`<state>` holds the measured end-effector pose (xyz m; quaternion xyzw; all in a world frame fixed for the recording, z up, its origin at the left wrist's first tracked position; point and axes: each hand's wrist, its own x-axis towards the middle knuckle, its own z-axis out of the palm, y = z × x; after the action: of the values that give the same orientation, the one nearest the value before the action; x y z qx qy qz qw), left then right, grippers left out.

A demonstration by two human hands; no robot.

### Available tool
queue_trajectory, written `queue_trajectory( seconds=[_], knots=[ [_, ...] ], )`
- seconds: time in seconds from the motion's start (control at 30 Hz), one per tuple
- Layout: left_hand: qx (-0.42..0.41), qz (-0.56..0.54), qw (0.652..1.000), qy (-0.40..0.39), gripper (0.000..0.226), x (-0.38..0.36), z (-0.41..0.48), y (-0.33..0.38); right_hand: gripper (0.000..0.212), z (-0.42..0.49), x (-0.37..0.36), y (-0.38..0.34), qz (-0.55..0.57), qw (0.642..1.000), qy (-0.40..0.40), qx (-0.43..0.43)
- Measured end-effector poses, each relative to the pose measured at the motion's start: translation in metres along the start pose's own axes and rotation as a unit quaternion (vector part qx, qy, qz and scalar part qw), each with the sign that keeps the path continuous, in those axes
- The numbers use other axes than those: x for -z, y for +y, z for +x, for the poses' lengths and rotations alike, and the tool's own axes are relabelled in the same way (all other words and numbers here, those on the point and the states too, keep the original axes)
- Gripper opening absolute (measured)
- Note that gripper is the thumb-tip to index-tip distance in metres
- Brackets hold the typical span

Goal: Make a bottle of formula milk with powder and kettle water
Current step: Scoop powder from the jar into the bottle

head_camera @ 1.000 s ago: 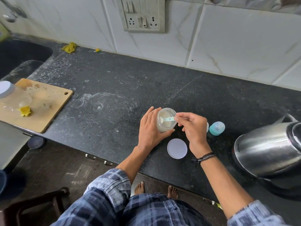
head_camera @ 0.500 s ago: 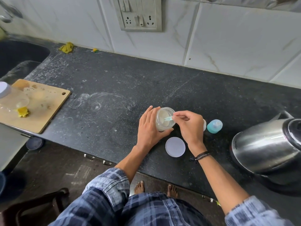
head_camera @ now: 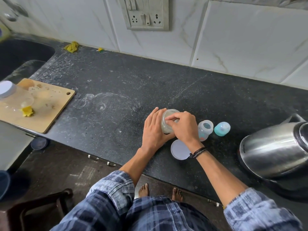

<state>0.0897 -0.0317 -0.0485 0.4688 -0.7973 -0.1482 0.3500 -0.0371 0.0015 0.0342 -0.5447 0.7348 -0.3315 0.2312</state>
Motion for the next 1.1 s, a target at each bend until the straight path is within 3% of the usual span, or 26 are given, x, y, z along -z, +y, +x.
queue_trajectory(
  seconds=[0.17,0.33,0.53,0.67,0.93,1.1],
  knots=[
    [0.009,-0.006,1.0,0.022,0.091,-0.004,0.001,-0.002,0.015,-0.002,0.011,0.007,0.148,0.988,0.019,-0.049],
    [0.02,-0.002,1.0,0.012,0.095,-0.005,0.002,-0.006,0.017,-0.01,0.024,0.016,0.278,0.954,0.064,-0.095],
    [0.031,-0.01,0.999,0.01,0.096,-0.003,0.004,-0.004,0.016,-0.02,0.028,0.023,0.366,0.913,0.1,-0.149],
    [0.033,-0.012,0.999,0.006,0.096,-0.002,0.004,-0.004,0.019,-0.023,0.027,0.023,0.362,0.912,0.126,-0.148],
    [0.033,-0.01,0.999,0.012,0.095,0.0,0.003,-0.002,0.016,-0.029,0.015,0.019,0.224,0.966,0.114,-0.056],
    [0.036,-0.012,0.999,0.007,0.095,0.0,0.004,-0.003,0.01,-0.034,0.011,0.02,0.169,0.978,0.124,0.012]
  ],
)
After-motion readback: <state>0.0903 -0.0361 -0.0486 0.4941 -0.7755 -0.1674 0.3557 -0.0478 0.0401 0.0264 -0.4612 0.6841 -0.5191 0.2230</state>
